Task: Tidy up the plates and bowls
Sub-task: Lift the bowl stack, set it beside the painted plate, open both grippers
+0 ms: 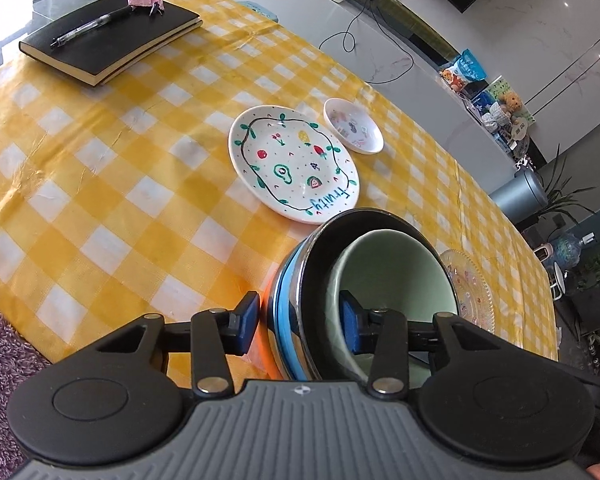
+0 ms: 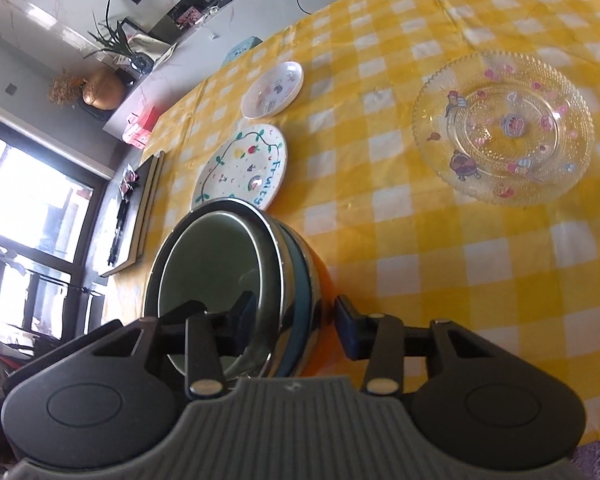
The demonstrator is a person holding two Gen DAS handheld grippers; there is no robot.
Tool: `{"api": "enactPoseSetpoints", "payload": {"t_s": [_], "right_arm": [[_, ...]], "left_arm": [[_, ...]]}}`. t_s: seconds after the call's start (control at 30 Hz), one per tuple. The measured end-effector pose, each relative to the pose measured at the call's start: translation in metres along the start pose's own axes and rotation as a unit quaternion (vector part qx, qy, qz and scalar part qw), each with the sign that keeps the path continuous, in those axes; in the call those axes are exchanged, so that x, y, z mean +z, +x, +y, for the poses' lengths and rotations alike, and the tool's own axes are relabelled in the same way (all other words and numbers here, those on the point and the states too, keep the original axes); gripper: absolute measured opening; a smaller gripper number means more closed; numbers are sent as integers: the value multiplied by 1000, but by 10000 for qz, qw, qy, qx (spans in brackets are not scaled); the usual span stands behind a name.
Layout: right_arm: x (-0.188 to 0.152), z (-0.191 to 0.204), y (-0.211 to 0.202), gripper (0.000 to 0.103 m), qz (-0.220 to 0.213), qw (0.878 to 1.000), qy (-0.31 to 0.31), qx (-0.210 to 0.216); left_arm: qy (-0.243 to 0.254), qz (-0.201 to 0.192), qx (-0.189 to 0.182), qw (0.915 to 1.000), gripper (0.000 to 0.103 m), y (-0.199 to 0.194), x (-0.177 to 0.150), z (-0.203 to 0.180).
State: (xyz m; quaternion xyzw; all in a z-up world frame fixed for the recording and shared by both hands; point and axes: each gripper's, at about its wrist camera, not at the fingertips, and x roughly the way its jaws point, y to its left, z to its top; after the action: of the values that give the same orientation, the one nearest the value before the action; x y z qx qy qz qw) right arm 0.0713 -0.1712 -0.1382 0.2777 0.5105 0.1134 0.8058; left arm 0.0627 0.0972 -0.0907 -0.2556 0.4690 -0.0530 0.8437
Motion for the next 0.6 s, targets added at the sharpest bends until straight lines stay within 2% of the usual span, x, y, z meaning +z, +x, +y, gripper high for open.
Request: {"api": "enactPoseSetpoints", "payload": {"t_s": [0.6], "right_arm": [[16, 29, 27, 39, 71, 9999, -139, 19]], "left_arm": [[-245, -112, 211, 9994, 45, 3, 35, 22]]}}
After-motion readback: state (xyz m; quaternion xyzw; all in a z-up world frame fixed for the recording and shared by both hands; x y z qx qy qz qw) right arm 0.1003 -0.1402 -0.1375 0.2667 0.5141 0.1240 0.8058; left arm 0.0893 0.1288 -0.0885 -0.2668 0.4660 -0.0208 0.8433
